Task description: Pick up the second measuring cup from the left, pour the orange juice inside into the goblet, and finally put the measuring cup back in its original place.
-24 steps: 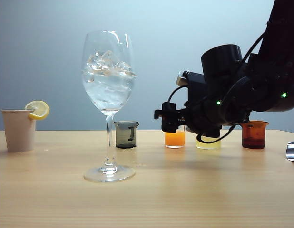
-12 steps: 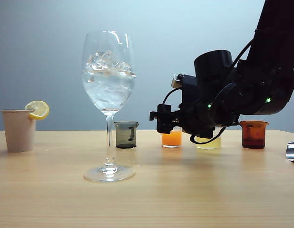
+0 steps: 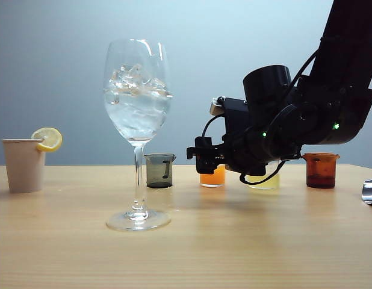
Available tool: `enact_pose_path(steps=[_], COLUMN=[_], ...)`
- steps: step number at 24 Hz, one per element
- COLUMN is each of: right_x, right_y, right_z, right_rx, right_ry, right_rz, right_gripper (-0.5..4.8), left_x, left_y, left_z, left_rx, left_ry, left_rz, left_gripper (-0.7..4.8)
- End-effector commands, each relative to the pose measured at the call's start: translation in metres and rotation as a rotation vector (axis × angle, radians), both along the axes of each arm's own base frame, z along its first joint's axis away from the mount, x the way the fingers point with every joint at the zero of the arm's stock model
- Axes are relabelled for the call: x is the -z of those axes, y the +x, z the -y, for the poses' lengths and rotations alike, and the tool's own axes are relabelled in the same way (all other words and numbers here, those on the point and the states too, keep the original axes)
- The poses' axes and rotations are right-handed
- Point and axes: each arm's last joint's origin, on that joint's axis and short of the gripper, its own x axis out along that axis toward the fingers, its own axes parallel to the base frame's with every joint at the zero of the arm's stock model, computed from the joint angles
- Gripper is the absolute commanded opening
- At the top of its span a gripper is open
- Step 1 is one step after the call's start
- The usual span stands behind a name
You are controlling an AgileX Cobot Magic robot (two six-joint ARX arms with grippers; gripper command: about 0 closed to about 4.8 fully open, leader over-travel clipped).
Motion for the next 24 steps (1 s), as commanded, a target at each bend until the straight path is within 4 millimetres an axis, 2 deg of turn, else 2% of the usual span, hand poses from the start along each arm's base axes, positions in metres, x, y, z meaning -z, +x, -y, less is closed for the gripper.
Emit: enact_pose_path(steps=[1,12,24], right_x=[-0.003,-0.004,-0.003], right_y=[0.0,0.0,-0.008], right_z=[-0.002,-0.001,-0.015], right_rx=[-0.065,0.032,0.124], right_ry=[0.015,0.001,0.011], right_rz=[0.011,0.021,0.009], right_gripper=[3.37,3.38,3.38], left_x=[-0.004,-0.004,-0.005], left_y=[-0.001,-0.001,-0.001], left_z=[0.0,0.0,0.0], left_rx=[0.009,0.009,0.009], left_ry=[-0.014,-0.014,-0.022], left_rz=[0.019,0.019,0.033], left_gripper=[-0.06,-0.06,-0.06])
